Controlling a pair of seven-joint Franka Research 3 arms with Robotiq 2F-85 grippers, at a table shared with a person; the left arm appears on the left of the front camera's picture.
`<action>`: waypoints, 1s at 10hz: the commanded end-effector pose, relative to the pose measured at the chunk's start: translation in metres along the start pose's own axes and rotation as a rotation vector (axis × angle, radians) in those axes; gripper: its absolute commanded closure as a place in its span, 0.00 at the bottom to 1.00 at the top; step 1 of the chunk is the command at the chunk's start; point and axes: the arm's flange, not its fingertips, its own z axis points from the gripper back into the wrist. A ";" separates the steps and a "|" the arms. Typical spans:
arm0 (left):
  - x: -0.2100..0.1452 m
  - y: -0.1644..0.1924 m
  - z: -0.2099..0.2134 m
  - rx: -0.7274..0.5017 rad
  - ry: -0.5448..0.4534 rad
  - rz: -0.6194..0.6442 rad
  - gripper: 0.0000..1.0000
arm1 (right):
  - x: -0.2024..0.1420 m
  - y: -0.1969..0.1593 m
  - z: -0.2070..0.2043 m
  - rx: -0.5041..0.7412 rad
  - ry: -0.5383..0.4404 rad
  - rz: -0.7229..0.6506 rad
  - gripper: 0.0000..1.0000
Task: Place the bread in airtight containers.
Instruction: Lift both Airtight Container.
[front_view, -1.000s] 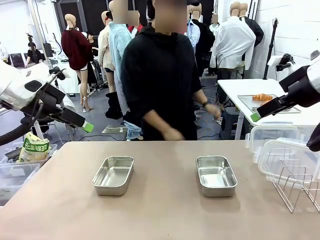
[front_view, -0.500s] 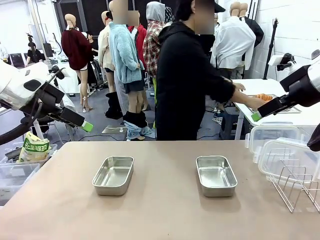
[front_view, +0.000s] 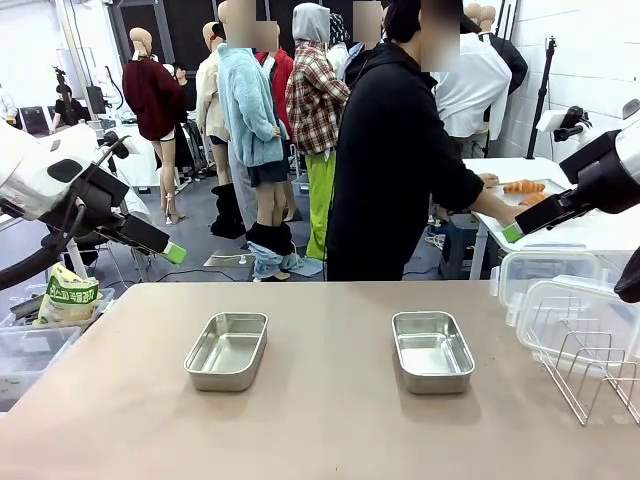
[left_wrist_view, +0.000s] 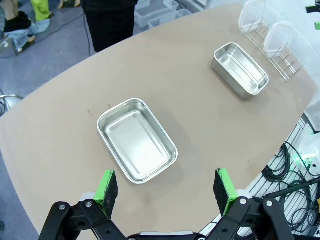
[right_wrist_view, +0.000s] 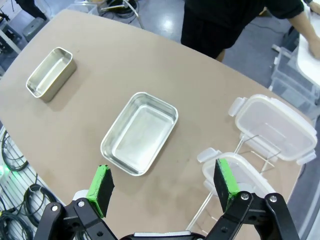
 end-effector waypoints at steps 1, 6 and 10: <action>-0.001 0.001 0.002 -0.005 0.002 0.003 0.00 | 0.000 0.001 -0.001 0.008 0.000 0.001 0.00; -0.001 0.001 0.002 -0.005 0.002 0.003 0.00 | 0.000 0.001 -0.001 0.008 0.000 0.001 0.00; -0.001 0.001 0.002 -0.005 0.002 0.003 0.00 | 0.000 0.001 -0.001 0.008 0.000 0.001 0.00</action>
